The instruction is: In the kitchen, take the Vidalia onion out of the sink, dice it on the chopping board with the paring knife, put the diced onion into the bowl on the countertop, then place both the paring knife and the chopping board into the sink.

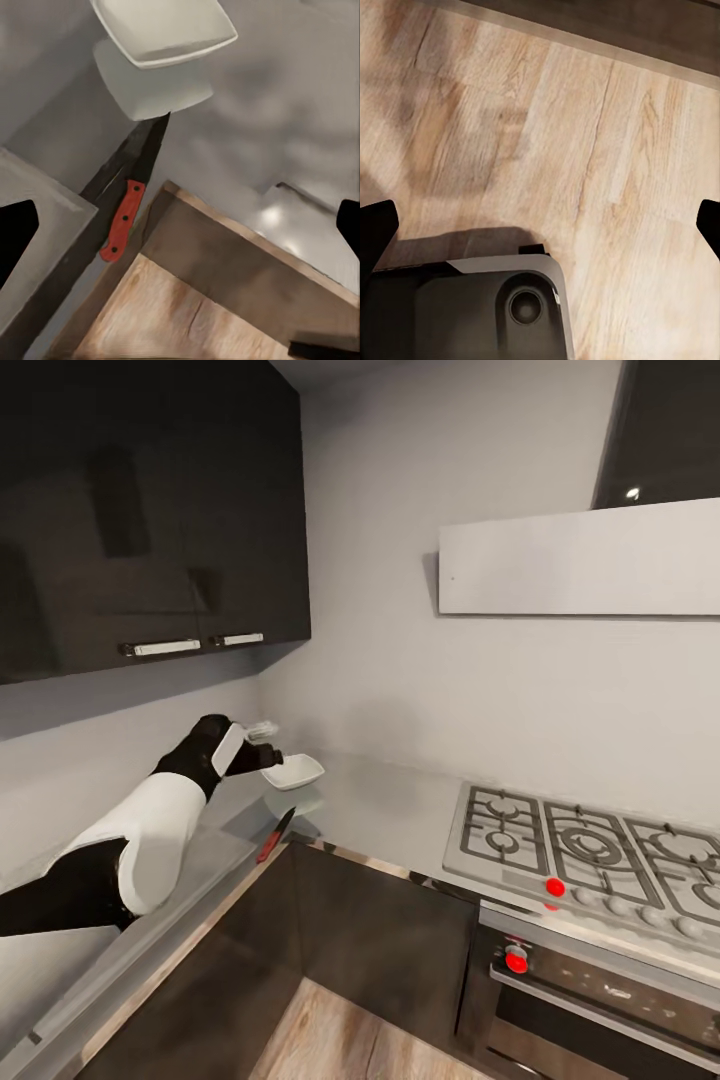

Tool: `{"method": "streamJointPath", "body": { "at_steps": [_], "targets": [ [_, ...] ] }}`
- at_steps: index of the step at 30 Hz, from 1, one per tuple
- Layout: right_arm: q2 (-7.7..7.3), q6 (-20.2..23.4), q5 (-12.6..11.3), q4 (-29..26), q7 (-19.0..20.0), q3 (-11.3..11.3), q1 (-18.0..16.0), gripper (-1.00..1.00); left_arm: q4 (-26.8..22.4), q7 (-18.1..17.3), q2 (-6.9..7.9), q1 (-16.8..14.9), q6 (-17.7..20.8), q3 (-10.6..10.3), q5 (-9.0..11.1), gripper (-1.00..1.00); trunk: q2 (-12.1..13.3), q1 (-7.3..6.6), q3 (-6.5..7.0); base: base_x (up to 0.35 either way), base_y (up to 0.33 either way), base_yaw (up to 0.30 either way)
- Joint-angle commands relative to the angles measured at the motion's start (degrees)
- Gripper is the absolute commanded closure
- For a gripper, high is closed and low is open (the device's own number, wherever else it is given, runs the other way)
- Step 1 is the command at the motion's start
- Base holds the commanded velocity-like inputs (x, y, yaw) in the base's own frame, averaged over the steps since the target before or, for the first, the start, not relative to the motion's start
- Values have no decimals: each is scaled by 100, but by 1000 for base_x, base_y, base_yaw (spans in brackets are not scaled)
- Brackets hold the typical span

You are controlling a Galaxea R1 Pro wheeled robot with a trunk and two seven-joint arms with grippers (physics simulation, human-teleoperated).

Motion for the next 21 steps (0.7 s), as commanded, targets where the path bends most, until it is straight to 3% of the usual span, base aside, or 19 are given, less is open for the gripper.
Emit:
{"method": "streamJointPath", "body": {
  "at_steps": [1, 8, 15, 21],
  "targets": [
    [3, -7, 6, -7, -5, -13, 4, -100, -8, 117, -17, 2, 20, 77, 5, -100, -3, 2, -1, 0, 0, 0],
    [4, -6, 6, -7, -11, -13, 4, -100, 0, 369, -89, 25, 10, 140, -18, -100, -3, 2, -1, 0, -165, 73],
    [4, -7, 6, -7, -13, -13, 4, -100, 1, 388, -99, 33, 9, 148, -23, -100, -3, 2, -1, 0, -283, 257],
    [4, -8, 6, 54, -9, -13, 4, -100, -1, 389, -85, 41, 9, 152, -24, -100, -3, 2, -1, 0, -72, 284]
  ]
}}
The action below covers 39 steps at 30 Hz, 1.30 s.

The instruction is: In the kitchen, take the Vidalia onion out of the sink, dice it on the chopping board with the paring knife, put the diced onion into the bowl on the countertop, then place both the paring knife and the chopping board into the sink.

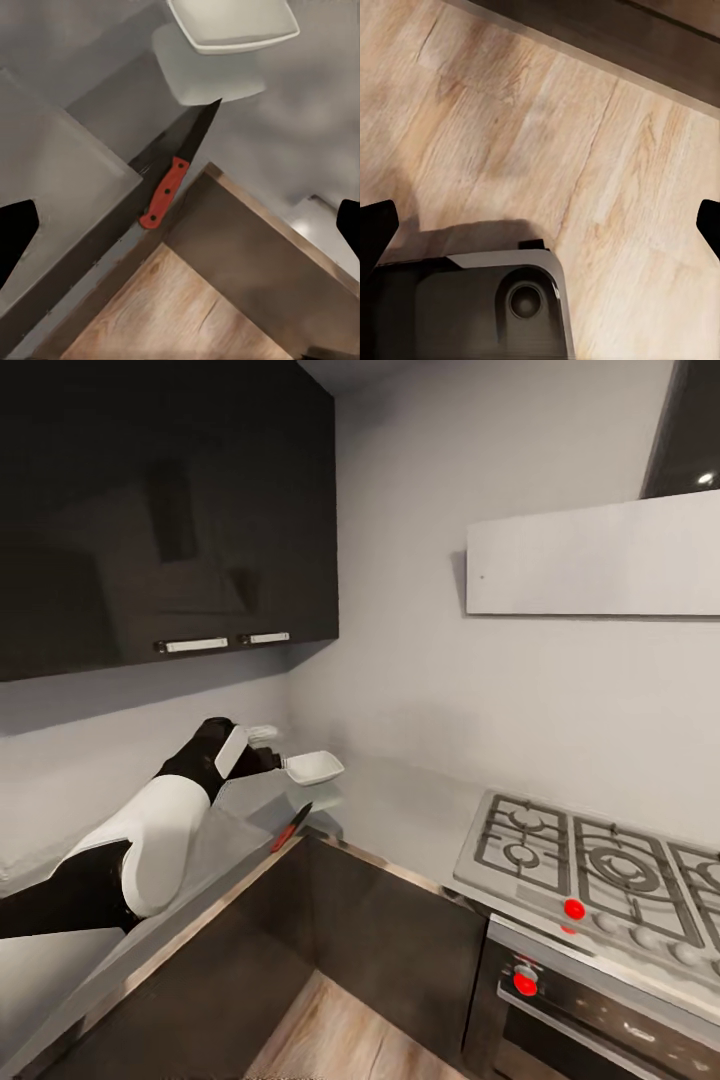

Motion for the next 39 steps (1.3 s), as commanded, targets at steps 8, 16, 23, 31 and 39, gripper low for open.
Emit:
{"method": "streamJointPath", "body": {
  "at_steps": [8, 16, 23, 31, 39],
  "targets": [
    [3, -5, 6, 9, -1, -13, 5, -100, -4, 14, -5, -1, 18, 28, -1, -100, -3, 2, -1, 133, -97, 122],
    [-4, -7, 6, 48, -1, -13, 5, -100, 0, 13, -5, 0, 18, 27, -1, -100, -3, 2, -1, 304, -110, 5],
    [-5, -5, 6, 53, -1, -13, 5, -100, 12, 13, 8, 0, 18, 28, -7, -100, -3, 2, -1, 312, 82, 0],
    [-3, -5, 6, 54, -1, -13, 5, -100, 14, 9, 12, 8, 18, 27, -6, -100, -3, 2, -1, 182, 124, 0],
    [-1, -5, 6, 54, -1, -13, 5, -100, 17, 5, 12, 16, 18, 27, -3, -100, -3, 2, -1, 10, 6, 0]
  ]
}}
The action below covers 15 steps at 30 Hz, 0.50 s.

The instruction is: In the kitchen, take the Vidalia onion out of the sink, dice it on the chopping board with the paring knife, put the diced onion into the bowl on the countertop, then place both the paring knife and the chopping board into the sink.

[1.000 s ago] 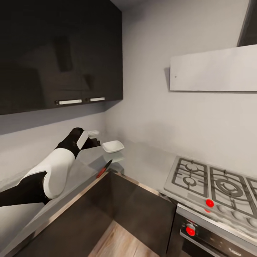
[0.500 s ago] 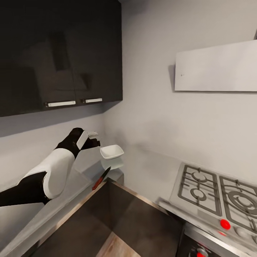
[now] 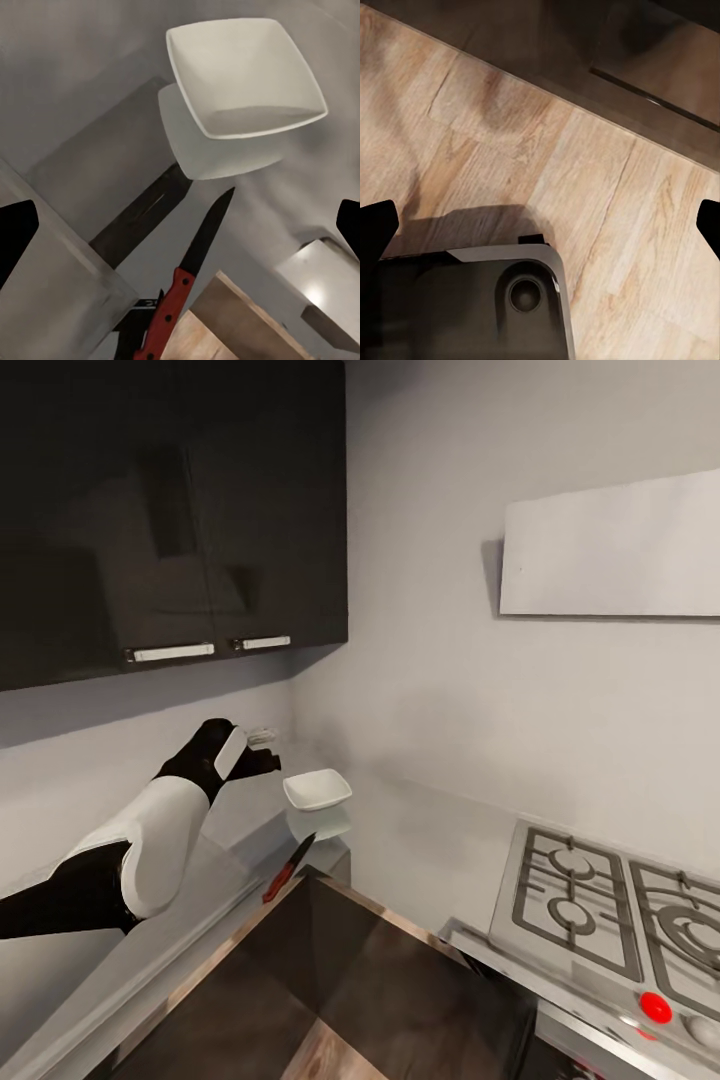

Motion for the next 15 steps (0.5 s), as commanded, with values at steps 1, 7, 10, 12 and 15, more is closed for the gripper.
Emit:
{"method": "streamJointPath", "body": {
  "at_steps": [1, 7, 10, 12, 15],
  "targets": [
    [4, -7, 6, -7, -7, -11, 4, -100, -6, 20, -9, 11, 21, 35, 1, -100, -3, 2, -1, 1, 1, 0],
    [7, -7, 6, -7, -7, -11, 4, -100, -2, 20, -14, 63, 21, 35, 1, -100, -3, 2, -2, 0, 0, 0],
    [7, -7, 6, 25, -7, -11, 4, -100, -2, 20, -15, 68, 21, 35, 2, -100, -3, 2, -17, 0, 0, 0],
    [6, -7, 6, 50, -7, -11, 4, -100, -2, 20, -15, 70, 21, 35, 3, -100, -3, 2, -31, 0, 0, 0],
    [7, -7, 6, 67, -7, -11, 4, -100, -2, 14, -15, 71, 21, 35, -2, -100, -3, 2, -57, 0, 0, 0]
  ]
}}
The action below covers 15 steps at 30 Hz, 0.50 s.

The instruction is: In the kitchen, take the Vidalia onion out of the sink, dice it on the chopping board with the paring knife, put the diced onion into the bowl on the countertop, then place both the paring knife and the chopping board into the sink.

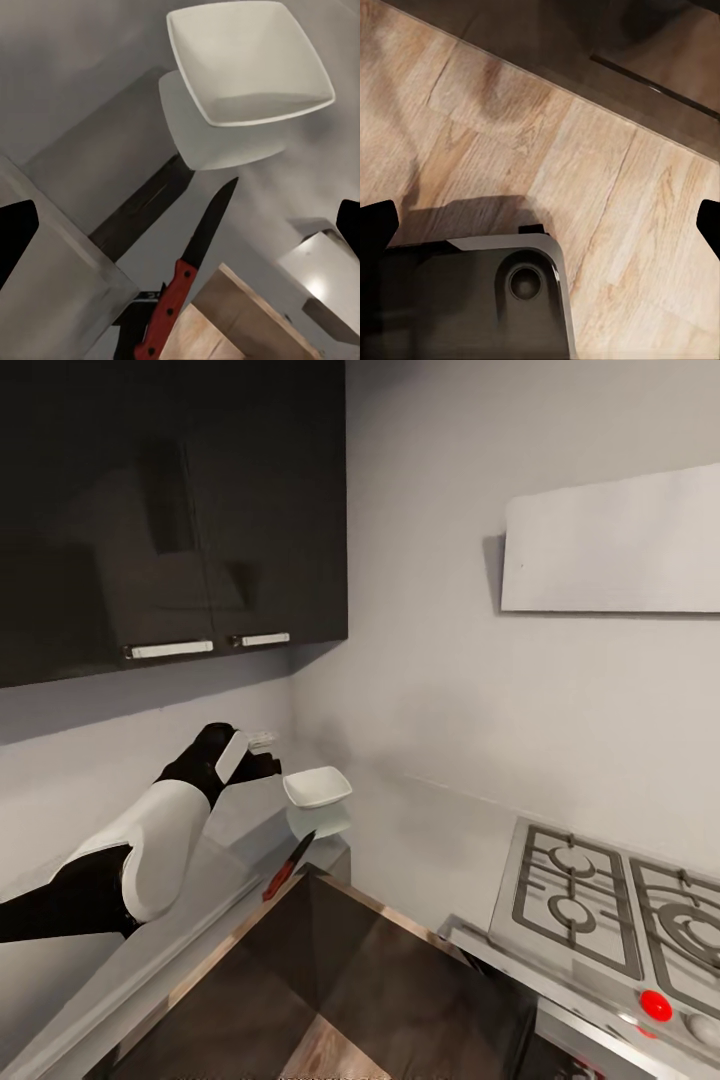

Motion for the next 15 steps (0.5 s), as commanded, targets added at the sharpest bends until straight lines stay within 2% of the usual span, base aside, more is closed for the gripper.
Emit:
{"method": "streamJointPath", "body": {
  "at_steps": [1, 5, 11, 15],
  "targets": [
    [3, -7, 5, -3, -6, -15, 4, -100, -8, 19, -6, 0, 21, 35, -1, -100, -3, 2, -10, 15, 0, 0],
    [4, -7, 6, 3, -6, -13, 4, -100, -8, 18, -6, 0, 21, 35, -3, -100, -3, 2, -46, 90, 0, 0],
    [4, -7, 4, 4, -6, -15, 4, -100, -10, 10, -6, 0, 21, 35, -3, -100, -3, 2, -100, 242, 0, 0],
    [-1, -8, 2, 3, -6, -17, 4, -100, -14, 9, -6, 0, 20, 35, -3, -100, -3, 2, -115, 67, 0, 0]
  ]
}}
